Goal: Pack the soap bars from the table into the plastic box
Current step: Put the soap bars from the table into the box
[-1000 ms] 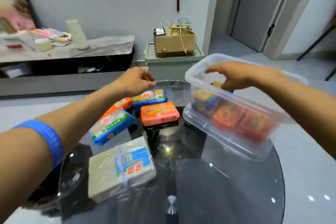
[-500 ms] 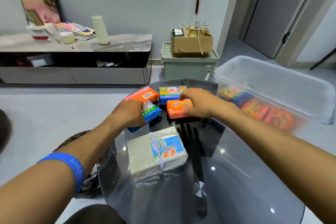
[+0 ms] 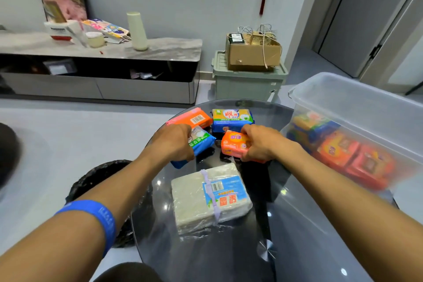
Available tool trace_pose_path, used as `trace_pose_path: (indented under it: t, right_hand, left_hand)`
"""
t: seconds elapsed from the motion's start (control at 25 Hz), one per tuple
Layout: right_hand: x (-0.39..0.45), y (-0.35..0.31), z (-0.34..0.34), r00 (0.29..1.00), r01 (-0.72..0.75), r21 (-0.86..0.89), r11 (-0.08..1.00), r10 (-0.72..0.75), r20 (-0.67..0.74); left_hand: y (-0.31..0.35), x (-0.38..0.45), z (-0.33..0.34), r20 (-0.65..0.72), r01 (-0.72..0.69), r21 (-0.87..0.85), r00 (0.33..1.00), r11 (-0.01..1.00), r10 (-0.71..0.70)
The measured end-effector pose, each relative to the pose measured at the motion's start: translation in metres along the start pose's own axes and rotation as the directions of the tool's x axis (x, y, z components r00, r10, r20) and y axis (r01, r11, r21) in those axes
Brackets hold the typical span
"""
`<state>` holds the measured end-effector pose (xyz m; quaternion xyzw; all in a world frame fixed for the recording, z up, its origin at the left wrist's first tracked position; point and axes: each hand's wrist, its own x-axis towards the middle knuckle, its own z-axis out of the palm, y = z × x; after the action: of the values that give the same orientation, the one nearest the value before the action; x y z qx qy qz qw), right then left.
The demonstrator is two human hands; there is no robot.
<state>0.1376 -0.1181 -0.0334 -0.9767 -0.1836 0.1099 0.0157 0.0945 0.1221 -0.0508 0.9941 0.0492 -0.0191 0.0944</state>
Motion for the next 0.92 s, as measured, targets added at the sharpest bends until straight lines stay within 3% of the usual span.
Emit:
trace_pose_path:
  t: [0.24, 0.36, 0.44, 0.6, 0.72, 0.92]
  right_hand:
    - [-0.044, 0.005, -0.003, 1.000, 0.008, 0.048, 0.999, -0.009, 0.027]
    - [-0.081, 0.020, -0.039, 0.995, 0.090, 0.146, 0.985, -0.083, -0.054]
    - [-0.108, 0.033, -0.076, 0.976, 0.192, 0.190, 0.963, -0.167, -0.141]
    - [-0.159, 0.074, -0.152, 0.921, 0.298, 0.187, 0.936, -0.231, -0.313]
    - [-0.187, 0.121, -0.186, 0.903, 0.198, 0.046, 0.979, -0.164, -0.397]
    - [-0.215, 0.200, -0.202, 0.937, 0.006, -0.056, 0.998, -0.025, -0.349]
  left_hand:
    - [-0.001, -0.010, 0.003, 0.078, 0.152, -0.114, 0.986, 0.982, -0.144]
    - [0.006, -0.016, -0.028, -0.030, 0.201, -0.124, 0.978, 0.972, -0.206]
    - [0.023, -0.019, -0.061, -0.112, 0.192, -0.247, 0.968, 0.950, -0.224]
    - [0.088, -0.028, -0.132, -0.205, 0.013, -0.407, 0.973, 0.913, -0.106]
    - [0.162, -0.024, -0.162, -0.183, -0.129, -0.446, 0.982, 0.886, 0.051]
    - [0.303, -0.006, -0.147, -0.085, -0.251, -0.448, 0.967, 0.858, 0.238]
